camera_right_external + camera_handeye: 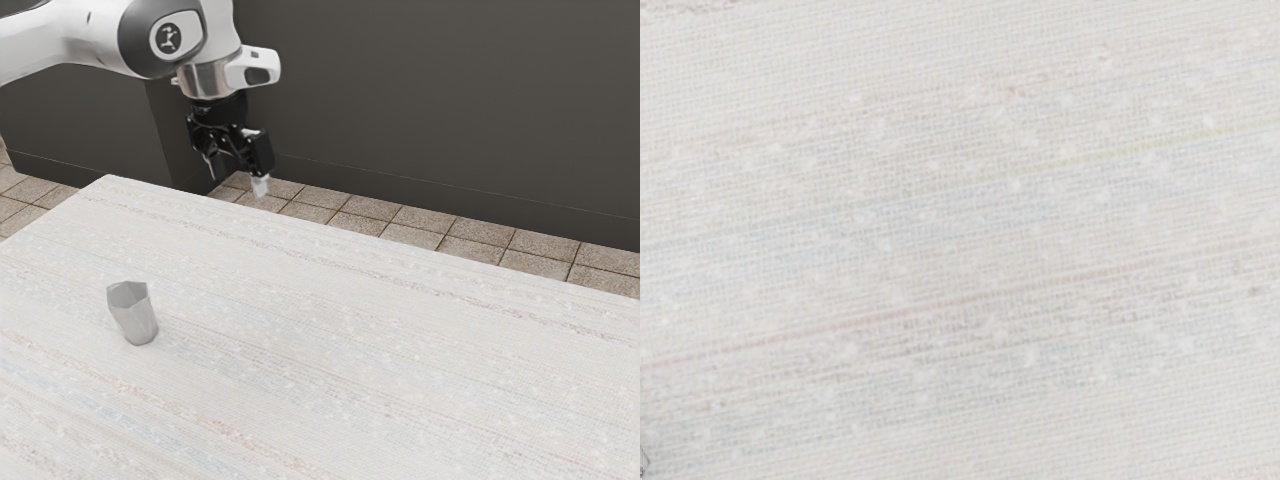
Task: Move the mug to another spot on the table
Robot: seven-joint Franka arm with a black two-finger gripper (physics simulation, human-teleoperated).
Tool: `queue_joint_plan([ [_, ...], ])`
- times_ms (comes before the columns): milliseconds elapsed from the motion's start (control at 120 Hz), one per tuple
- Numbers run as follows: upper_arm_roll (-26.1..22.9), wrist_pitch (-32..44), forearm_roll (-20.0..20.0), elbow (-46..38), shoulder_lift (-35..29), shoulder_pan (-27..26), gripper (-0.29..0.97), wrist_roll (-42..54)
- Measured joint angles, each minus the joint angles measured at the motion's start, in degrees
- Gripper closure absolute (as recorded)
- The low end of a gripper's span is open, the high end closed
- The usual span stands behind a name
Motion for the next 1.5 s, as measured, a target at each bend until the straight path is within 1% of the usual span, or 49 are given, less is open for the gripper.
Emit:
queue_joint_plan([
  [133, -0.04, -0.19, 0.13, 0.03, 0.1, 1.73, 0.0, 0.32],
  [192, 1.81, 0.01, 0.16, 0.45, 1.68, 1.26, 0.0, 0.35],
  [283, 6.49, 0.03, 0.24, 0.66, 2.57, 0.8, 0.0, 0.4],
  [442, 17.12, 0.58, 0.39, 0.65, 5.68, 3.29, 0.0, 0.51],
  [508, 19.47, 0.88, -0.13, 0.62, 7.62, 4.42, 0.0, 0.55],
  [700, 20.39, 3.06, -2.41, -2.26, 10.93, 8.9, 0.0, 0.64],
  [875, 20.73, 6.97, -6.47, -7.03, 12.99, 12.07, 0.0, -0.79],
  [1058, 22.75, 10.46, -8.85, -12.77, 14.2, 13.79, 0.0, -6.39],
  [1267, 24.28, 11.89, -9.8, -14.24, 16.09, 15.29, 0.0, -12.96],
  [1417, 25.19, 12.32, -12.91, -16.02, 16.86, 15.64, 0.0, -16.76],
  [1500, 25.46, 12.66, -14.01, -16.87, 17.08, 15.79, 0.0, -18.49],
])
